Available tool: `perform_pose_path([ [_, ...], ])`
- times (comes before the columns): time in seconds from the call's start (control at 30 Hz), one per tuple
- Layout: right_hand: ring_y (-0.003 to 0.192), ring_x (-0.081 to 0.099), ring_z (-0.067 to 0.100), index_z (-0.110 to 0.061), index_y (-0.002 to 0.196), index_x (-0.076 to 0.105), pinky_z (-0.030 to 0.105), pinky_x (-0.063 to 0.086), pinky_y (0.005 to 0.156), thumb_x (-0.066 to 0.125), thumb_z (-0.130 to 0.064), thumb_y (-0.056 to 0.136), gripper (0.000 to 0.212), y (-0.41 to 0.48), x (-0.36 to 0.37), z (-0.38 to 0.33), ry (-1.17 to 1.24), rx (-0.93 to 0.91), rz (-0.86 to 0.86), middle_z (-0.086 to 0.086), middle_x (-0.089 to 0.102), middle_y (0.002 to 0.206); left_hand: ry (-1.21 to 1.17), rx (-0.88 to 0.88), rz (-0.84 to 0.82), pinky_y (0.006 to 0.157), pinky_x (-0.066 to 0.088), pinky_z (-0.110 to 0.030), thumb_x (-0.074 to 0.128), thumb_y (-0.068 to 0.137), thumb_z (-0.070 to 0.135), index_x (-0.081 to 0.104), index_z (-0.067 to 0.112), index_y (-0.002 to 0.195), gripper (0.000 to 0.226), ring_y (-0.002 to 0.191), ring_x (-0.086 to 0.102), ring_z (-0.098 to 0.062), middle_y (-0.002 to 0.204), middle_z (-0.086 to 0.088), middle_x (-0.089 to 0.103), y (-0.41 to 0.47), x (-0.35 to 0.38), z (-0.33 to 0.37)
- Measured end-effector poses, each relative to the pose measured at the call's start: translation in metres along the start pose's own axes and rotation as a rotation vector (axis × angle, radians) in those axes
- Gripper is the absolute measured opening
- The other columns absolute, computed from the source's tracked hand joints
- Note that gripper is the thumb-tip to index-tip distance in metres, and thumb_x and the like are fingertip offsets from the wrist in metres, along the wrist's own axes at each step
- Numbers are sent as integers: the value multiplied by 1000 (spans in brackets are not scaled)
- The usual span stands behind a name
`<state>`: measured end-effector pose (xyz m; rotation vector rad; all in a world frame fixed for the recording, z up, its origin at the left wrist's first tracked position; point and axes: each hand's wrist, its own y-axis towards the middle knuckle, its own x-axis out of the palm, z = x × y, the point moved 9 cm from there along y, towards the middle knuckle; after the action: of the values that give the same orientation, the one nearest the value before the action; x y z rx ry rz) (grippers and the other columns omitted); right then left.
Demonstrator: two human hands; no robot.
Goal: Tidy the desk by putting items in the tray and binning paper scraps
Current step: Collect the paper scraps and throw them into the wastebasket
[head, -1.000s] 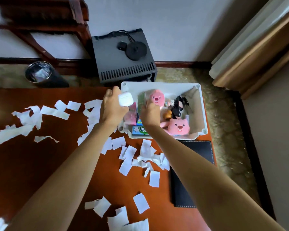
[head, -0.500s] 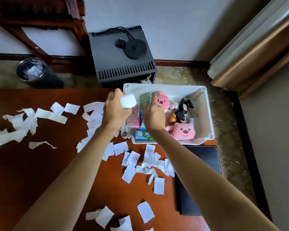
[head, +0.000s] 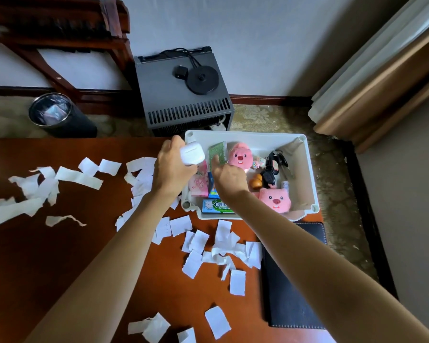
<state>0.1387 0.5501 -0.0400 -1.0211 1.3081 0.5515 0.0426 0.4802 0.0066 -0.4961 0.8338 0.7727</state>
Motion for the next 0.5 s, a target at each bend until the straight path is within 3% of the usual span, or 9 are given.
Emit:
perform_pose_path([
  [0.1,83,53,21,11,143,1,24,38,64,33,8,94,58,1,0,-8,-183,-130,-49,14,59,113,-9,7,2,66,42,-28,75,72,14,50,7,110,46,108,52,-29,115,-14,52,1,-1,2],
  [0.2,94,59,24,13,139,19,29,49,69,27,6,97,43,1,-8,-13,-289,-228,-80,21,54,126,-24,13,-2,66,41,-27,75,73,15,50,7,112,47,108,52,-29,116,-15,51,2,-1,4],
  [0.27,104,62,27,10,133,35,32,50,79,28,6,97,36,0,-17,-16,-306,-258,-81,16,58,121,-36,12,-6,68,42,-28,76,73,15,50,7,112,48,109,52,-29,117,-15,51,2,0,4],
  [0.37,103,62,28,7,128,39,33,44,73,28,5,97,33,4,-26,-7,-235,-191,-64,13,61,114,-62,13,9,66,41,-27,76,72,14,51,5,110,46,108,52,-29,116,-15,52,1,-2,2],
  [0.5,76,56,26,1,130,38,31,35,64,30,4,94,37,8,-27,6,-76,-33,50,6,61,88,-97,15,46,68,42,-26,76,72,12,51,4,109,45,110,51,-28,116,-16,52,0,-8,-3],
])
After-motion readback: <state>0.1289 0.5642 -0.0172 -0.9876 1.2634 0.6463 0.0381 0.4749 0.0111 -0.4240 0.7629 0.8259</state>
